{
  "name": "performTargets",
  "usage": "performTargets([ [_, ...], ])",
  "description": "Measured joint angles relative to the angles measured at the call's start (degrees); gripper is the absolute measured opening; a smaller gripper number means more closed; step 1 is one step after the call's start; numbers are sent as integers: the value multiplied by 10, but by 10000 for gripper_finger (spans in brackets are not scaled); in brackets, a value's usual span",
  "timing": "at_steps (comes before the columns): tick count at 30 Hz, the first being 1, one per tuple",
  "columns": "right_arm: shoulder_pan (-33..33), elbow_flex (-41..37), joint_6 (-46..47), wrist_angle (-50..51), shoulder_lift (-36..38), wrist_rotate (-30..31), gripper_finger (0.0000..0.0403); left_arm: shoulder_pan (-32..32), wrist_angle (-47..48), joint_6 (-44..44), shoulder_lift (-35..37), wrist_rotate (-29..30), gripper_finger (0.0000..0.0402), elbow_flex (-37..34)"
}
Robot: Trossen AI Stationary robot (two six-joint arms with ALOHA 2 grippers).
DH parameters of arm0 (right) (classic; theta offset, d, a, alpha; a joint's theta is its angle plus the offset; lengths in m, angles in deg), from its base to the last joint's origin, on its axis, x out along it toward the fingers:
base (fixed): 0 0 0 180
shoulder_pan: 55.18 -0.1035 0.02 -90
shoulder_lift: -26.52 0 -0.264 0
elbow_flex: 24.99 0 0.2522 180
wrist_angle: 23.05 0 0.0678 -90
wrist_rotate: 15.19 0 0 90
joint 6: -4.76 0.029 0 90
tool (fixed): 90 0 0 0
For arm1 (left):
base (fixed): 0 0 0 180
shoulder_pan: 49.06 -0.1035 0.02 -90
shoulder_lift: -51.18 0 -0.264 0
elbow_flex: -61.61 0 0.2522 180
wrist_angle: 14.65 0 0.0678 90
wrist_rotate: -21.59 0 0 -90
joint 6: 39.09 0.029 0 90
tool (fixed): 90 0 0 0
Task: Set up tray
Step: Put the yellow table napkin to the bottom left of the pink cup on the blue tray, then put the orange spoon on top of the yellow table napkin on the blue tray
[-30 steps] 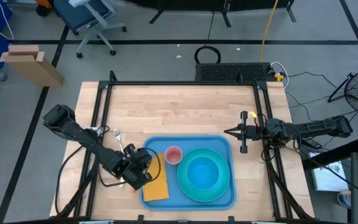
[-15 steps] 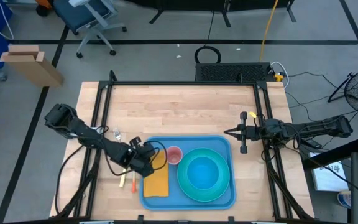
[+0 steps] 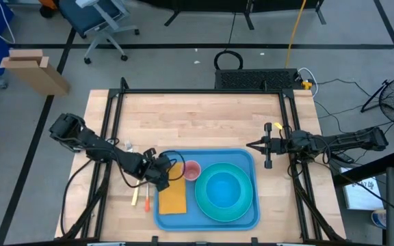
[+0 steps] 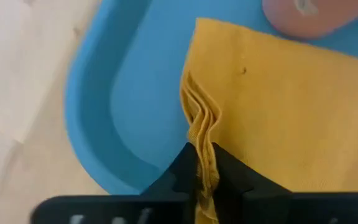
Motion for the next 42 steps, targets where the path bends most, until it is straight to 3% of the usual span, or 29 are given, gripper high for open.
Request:
performTargets([
  [4,0,0,0,0,0,0,0,0,-3,11,0,-16,92,4],
  [11,0,0,0,0,0,0,0,-3,6,81,5,8,190,39],
  [17,0,0,0,0,0,0,0,-11,60,89,9,13,229,68],
  [21,0,0,-1,1,0,2,0,-8,164,70,13,-5,233,112],
  [25,0,0,-2,1,0,2,0,20,323,-33,13,-33,234,185],
  [29,0,0,-2,1,0,2,0,66,379,-203,13,-53,234,218],
  [35,0,0,-5,0,0,2,0,115,331,-404,7,-87,218,174],
  [42,0,0,-15,-6,0,2,0,123,204,-488,6,-102,179,92],
])
